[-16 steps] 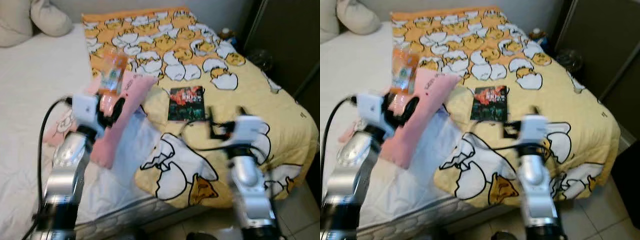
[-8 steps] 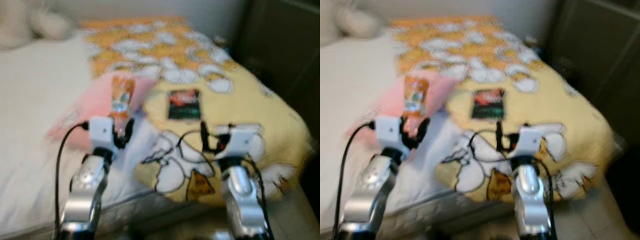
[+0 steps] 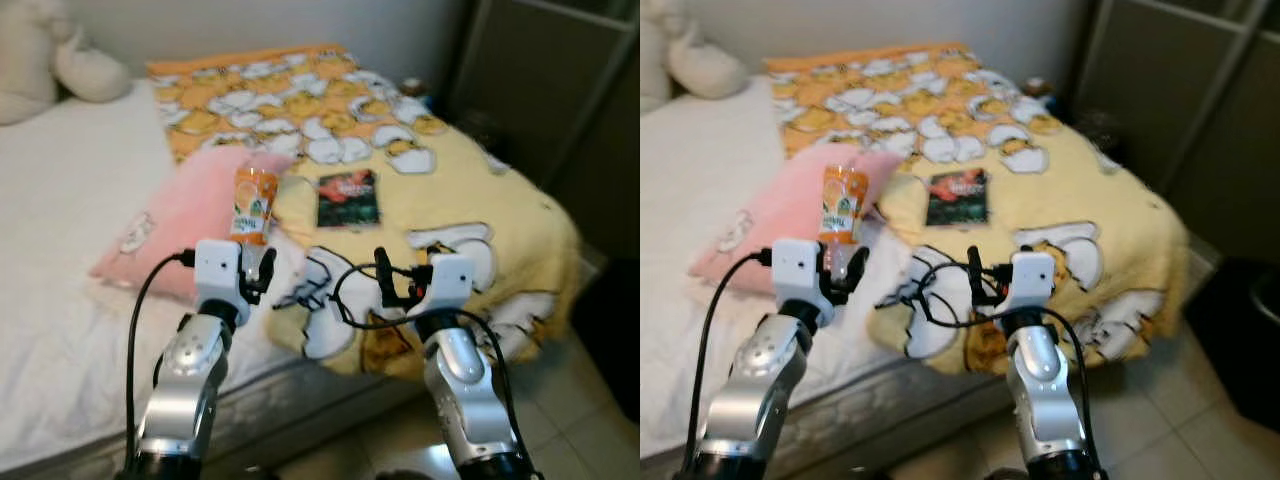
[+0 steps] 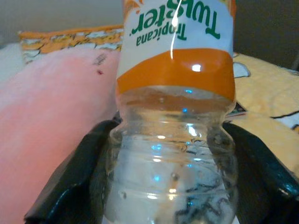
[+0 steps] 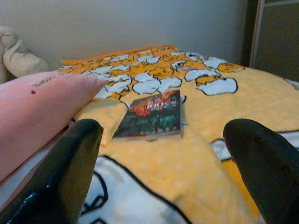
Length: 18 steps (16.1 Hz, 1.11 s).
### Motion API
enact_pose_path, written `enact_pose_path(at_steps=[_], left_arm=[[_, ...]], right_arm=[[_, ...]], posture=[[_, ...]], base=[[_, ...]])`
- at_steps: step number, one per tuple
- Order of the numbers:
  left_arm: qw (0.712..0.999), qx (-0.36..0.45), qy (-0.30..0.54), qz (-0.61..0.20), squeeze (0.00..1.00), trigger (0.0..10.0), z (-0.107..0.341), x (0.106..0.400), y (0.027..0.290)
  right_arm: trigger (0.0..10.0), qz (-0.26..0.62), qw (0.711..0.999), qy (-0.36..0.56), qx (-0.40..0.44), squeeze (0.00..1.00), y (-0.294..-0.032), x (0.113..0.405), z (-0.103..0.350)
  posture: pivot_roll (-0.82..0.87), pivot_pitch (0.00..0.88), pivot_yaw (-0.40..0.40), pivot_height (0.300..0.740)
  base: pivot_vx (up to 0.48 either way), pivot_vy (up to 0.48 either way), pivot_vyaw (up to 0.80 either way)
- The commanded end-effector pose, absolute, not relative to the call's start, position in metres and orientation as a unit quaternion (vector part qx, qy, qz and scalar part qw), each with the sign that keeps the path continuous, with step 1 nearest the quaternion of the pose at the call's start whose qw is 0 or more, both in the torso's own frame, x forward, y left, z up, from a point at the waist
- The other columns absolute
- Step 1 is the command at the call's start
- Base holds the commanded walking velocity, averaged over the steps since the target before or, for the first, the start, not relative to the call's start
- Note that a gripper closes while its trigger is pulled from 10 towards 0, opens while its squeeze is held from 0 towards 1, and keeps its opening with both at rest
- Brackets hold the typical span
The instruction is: Clean up the room
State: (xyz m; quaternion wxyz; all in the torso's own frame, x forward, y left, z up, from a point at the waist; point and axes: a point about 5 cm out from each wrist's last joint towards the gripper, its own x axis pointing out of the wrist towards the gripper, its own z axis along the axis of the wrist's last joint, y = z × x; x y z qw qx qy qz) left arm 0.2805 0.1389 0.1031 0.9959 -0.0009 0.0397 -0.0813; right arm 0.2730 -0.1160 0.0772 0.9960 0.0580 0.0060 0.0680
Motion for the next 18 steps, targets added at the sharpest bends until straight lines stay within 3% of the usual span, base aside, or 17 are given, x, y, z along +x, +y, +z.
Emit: enact_pose_path(at_steps=[1,6,10,14,18], left_arm=[[0.997,0.000,0.049,-0.067,0.00,10.0,0.099,0.279,0.142],[0.996,0.006,0.053,-0.069,0.00,10.0,0.096,0.279,0.138],[0.996,0.013,0.058,-0.072,0.00,10.0,0.090,0.277,0.135],[0.994,-0.054,0.094,-0.008,0.00,10.0,0.069,0.267,0.170],[0.996,-0.028,0.079,0.003,0.00,10.0,0.064,0.245,0.183]], right_arm=[[10.0,0.079,0.995,0.006,0.056,0.00,-0.112,0.277,0.079],[10.0,0.074,0.996,0.014,0.050,0.00,-0.116,0.276,0.076],[10.0,0.075,0.996,0.016,0.043,0.00,-0.116,0.275,0.075],[10.0,0.052,0.997,0.013,0.049,0.00,-0.132,0.271,0.071],[10.0,0.055,0.997,0.020,0.046,0.00,-0.137,0.265,0.063]], posture=[[-0.11,0.002,0.038,0.740],[-0.11,0.011,0.042,0.740],[-0.11,0.015,0.041,0.740],[-0.12,0.010,0.048,0.740],[-0.12,0.000,0.054,0.740]], base=[[0.000,0.000,0.00],[-0.096,0.000,0.00],[0.000,0.000,0.64],[0.000,0.000,0.56],[0.000,0.000,0.49]])
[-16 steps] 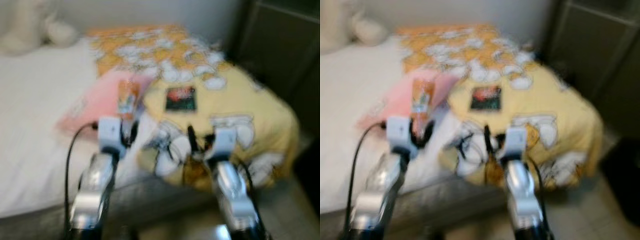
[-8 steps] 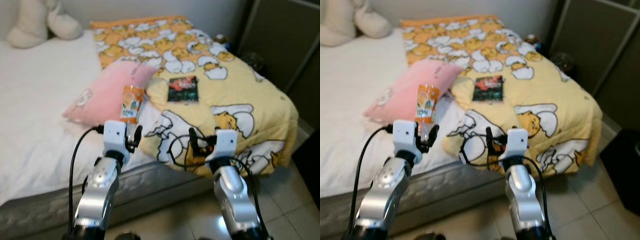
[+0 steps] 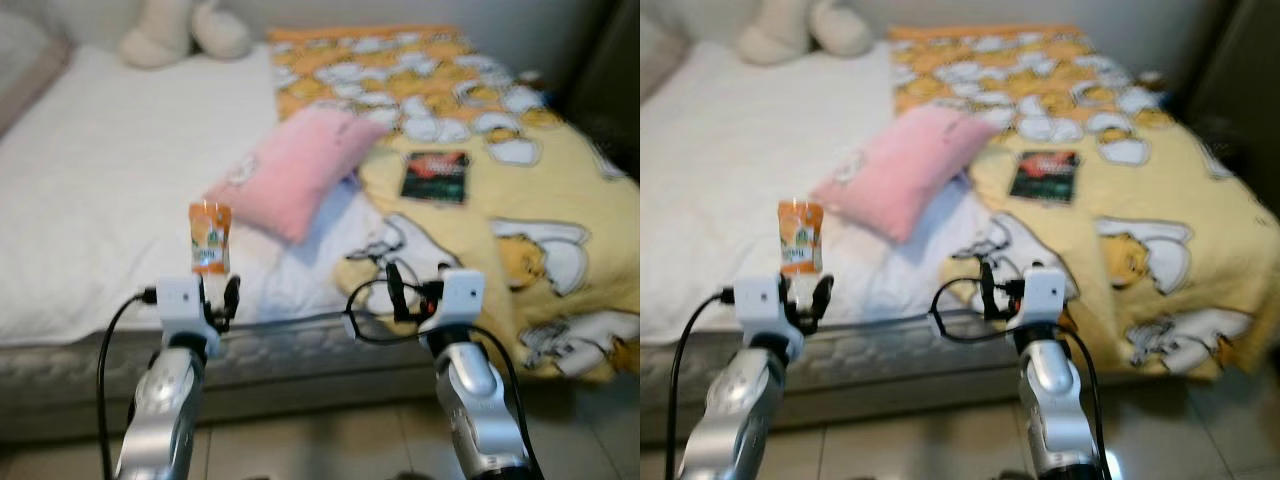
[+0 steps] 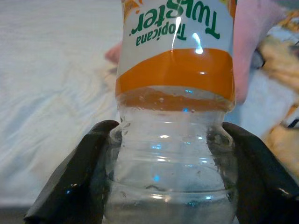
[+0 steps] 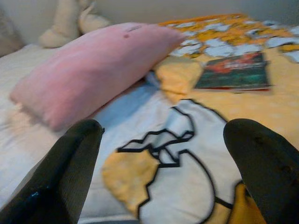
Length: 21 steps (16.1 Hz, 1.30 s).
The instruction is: Clean up the room
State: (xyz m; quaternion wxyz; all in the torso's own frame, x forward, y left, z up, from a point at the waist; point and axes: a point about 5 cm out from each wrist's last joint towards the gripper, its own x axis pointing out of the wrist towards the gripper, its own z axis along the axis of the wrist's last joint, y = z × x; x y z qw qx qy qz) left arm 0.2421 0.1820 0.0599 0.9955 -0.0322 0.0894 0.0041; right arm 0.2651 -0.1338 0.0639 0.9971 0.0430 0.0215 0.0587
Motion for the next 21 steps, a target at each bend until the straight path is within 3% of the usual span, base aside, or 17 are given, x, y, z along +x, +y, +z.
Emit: enact_pose_path(at_steps=[1,3,9,14,18,21], left_arm=[[0.996,-0.021,0.090,0.001,0.00,10.0,0.059,0.236,0.187],[0.993,-0.017,0.114,0.001,0.00,10.0,0.049,0.223,0.193],[0.996,-0.002,0.082,-0.027,0.00,10.0,0.060,0.240,0.179],[0.997,0.002,0.075,-0.036,0.00,10.0,0.064,0.248,0.173],[0.995,0.035,0.075,-0.047,0.00,10.0,0.064,0.252,0.167],[0.996,0.031,0.070,-0.048,0.00,10.0,0.065,0.253,0.163]], right_arm=[[10.0,0.056,0.997,0.022,0.046,0.00,-0.138,0.263,0.062],[10.0,0.066,0.997,0.025,0.045,0.00,-0.140,0.260,0.060],[10.0,0.084,0.995,0.024,0.047,0.00,-0.135,0.268,0.062],[10.0,0.091,0.994,0.025,0.053,0.00,-0.131,0.271,0.062],[10.0,0.091,0.994,0.029,0.060,0.00,-0.130,0.272,0.060],[10.0,0.090,0.994,0.029,0.059,0.00,-0.130,0.273,0.060]], posture=[[-0.12,0.000,0.055,0.740],[-0.11,0.000,0.054,0.740],[-0.11,0.000,0.042,0.740],[-0.10,0.000,0.041,0.740],[-0.10,0.000,0.042,0.740],[-0.10,0.000,0.041,0.740]], base=[[0.000,0.000,0.49],[0.000,0.000,0.49],[0.000,0.000,0.48],[0.000,0.428,0.47],[0.000,0.000,0.46],[0.000,-0.480,0.46]])
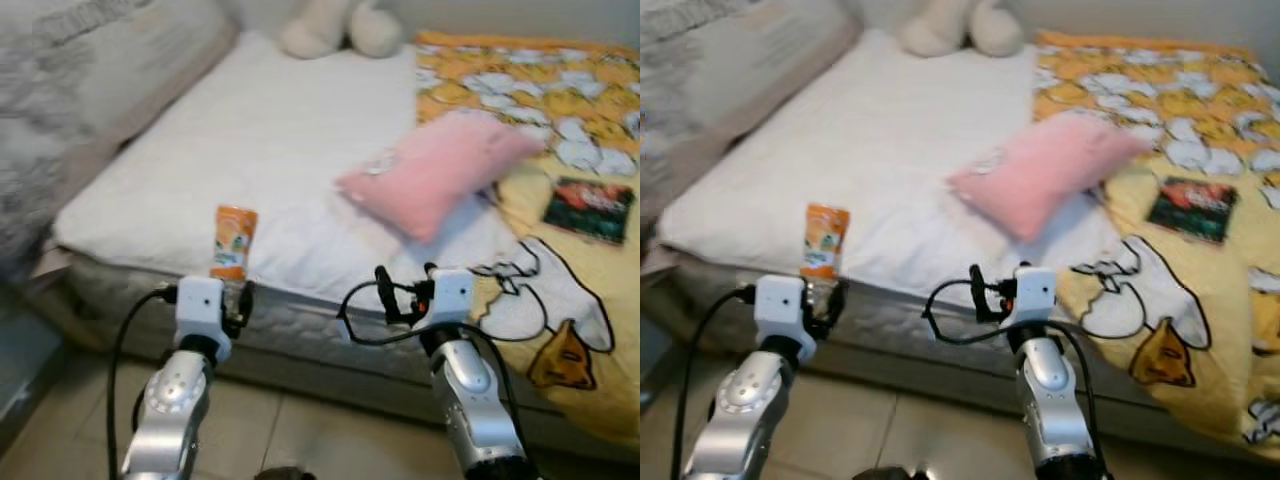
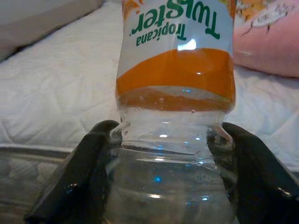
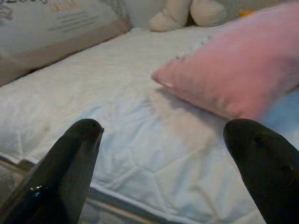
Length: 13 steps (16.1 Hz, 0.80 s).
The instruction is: Clean up the room
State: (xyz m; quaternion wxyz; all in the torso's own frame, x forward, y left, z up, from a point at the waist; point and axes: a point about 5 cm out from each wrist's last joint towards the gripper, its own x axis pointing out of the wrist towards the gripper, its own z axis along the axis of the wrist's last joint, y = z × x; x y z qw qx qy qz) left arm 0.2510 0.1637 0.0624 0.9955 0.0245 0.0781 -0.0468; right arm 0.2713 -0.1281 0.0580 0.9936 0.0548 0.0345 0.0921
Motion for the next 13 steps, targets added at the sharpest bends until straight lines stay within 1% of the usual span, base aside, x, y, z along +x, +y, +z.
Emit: enact_pose_path(at_steps=[1,7,13], left_arm=[[0.996,0.028,0.068,-0.048,0.00,10.0,0.0661,0.2540,0.1614],[0.995,0.051,0.071,-0.042,0.00,10.0,0.0670,0.2592,0.1586],[0.995,0.052,0.077,-0.033,0.00,10.0,0.0670,0.2626,0.1586]], right_arm=[[10.0,0.090,0.994,0.030,0.057,0.00,-0.1300,0.2734,0.0600],[10.0,0.091,0.994,0.030,0.055,0.00,-0.1292,0.2756,0.0603],[10.0,0.092,0.994,0.030,0.059,0.00,-0.1265,0.2763,0.0604]], posture=[[-0.10,0.000,0.042,0.740],[-0.10,0.000,0.043,0.740],[-0.10,0.000,0.046,0.740]], base=[[0.000,-0.480,0.46],[0.000,-0.479,0.46],[0.000,-0.472,0.46]])
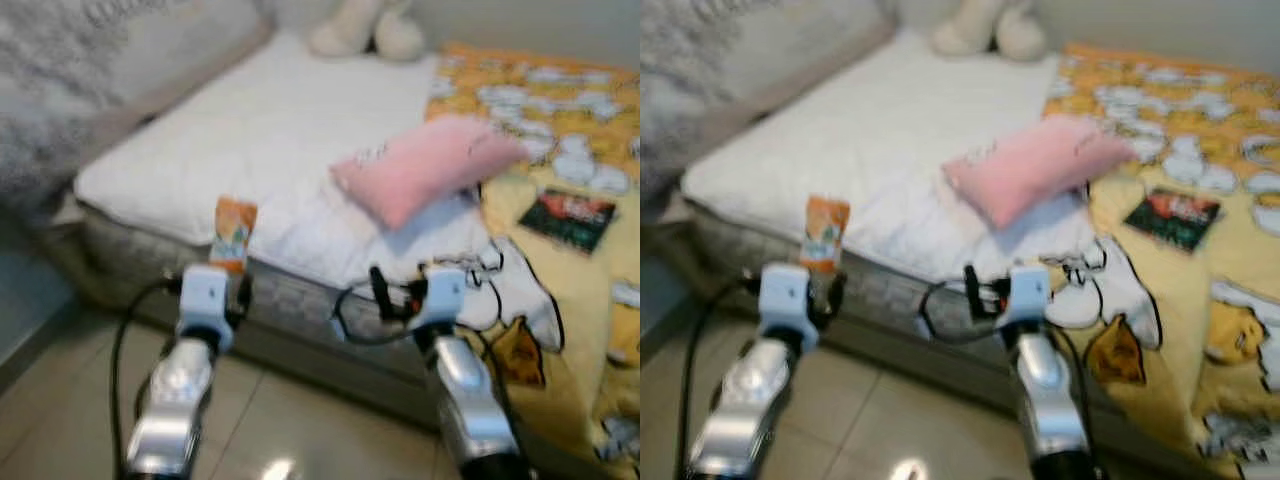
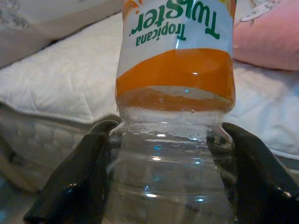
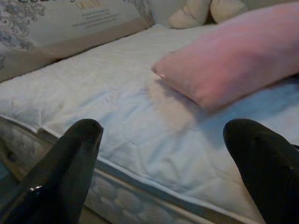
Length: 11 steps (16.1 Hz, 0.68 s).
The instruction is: Clean up the room
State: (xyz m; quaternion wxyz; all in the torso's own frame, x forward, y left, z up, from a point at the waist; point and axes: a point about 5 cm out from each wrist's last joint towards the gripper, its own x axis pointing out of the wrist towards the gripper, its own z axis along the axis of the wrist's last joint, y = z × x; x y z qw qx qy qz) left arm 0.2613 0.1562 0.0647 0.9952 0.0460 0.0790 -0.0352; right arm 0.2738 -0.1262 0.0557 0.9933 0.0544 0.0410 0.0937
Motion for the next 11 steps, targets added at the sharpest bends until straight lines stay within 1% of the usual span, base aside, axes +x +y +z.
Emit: enact_pose_path(at_steps=[1,2,4,9,11], left_arm=[[0.995,0.050,0.078,-0.030,0.00,10.0,0.0668,0.2630,0.1594],[0.995,0.046,0.079,-0.027,0.00,10.0,0.0666,0.2630,0.1600],[0.996,0.031,0.076,-0.019,0.00,10.0,0.0662,0.2625,0.1633],[0.997,0.009,0.073,-0.030,0.00,10.0,0.0651,0.2586,0.1638],[0.997,0.005,0.072,-0.031,0.00,10.0,0.0654,0.2589,0.1632]], right_arm=[[10.0,0.093,0.993,0.030,0.059,0.00,-0.1263,0.2763,0.0602],[10.0,0.093,0.993,0.031,0.059,0.00,-0.1263,0.2761,0.0601],[10.0,0.092,0.993,0.032,0.060,0.00,-0.1272,0.2754,0.0596],[10.0,0.078,0.994,0.037,0.068,0.00,-0.1332,0.2745,0.0569],[10.0,0.080,0.994,0.037,0.068,0.00,-0.1310,0.2746,0.0572]], posture=[[-0.10,0.000,0.046,0.740],[-0.10,0.000,0.046,0.740],[-0.10,0.000,0.046,0.740],[-0.10,0.000,0.051,0.740],[-0.10,0.000,0.052,0.740]], base=[[0.000,-0.472,0.45],[0.000,-0.454,0.46],[0.000,0.000,0.46],[0.000,0.000,0.45],[0.000,0.000,0.45]])
